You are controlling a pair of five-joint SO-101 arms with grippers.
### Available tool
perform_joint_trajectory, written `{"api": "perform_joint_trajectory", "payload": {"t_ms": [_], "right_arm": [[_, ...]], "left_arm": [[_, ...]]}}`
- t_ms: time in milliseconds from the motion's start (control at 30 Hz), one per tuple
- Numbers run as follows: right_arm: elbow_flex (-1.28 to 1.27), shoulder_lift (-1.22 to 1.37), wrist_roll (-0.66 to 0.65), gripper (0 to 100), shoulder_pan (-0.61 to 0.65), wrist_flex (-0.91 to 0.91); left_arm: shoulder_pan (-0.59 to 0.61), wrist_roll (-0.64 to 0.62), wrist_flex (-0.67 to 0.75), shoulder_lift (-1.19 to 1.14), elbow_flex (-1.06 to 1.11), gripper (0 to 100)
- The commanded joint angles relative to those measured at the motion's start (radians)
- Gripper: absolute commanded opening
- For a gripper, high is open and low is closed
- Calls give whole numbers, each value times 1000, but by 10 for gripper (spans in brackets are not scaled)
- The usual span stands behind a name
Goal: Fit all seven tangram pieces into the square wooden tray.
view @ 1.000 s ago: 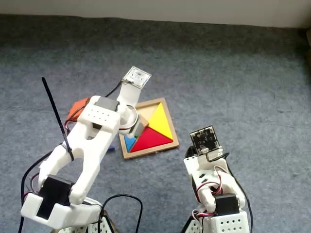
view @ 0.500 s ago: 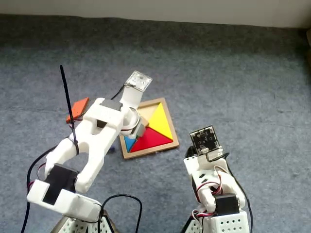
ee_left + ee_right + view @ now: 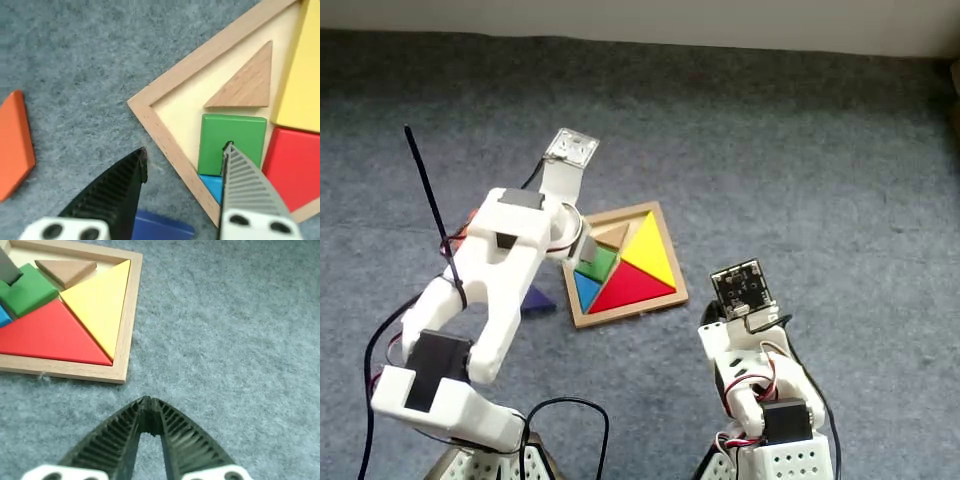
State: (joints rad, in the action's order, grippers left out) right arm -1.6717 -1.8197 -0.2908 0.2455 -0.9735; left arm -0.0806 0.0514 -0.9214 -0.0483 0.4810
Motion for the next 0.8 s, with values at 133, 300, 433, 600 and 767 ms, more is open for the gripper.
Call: {"api": "perform_joint_trajectory", "payload": {"t_ms": [133,300,433,600,767], "right_arm": [[-81,-16,-14,6,-13,1],[-81,-16,-14,6,-13,1],[-81,-16,-14,6,-13,1],[-81,-16,-14,6,-13,1],[-81,-16,-14,6,-13,1]], "left_arm": [[-2,-41,20,8,-65,242],[-4,-166,94,-1,-91,242],[-24,-166,143,-4,-81,242],[-47,-166,140,-5,-81,245],[-82,-104,140,-85,-93,245]]}}
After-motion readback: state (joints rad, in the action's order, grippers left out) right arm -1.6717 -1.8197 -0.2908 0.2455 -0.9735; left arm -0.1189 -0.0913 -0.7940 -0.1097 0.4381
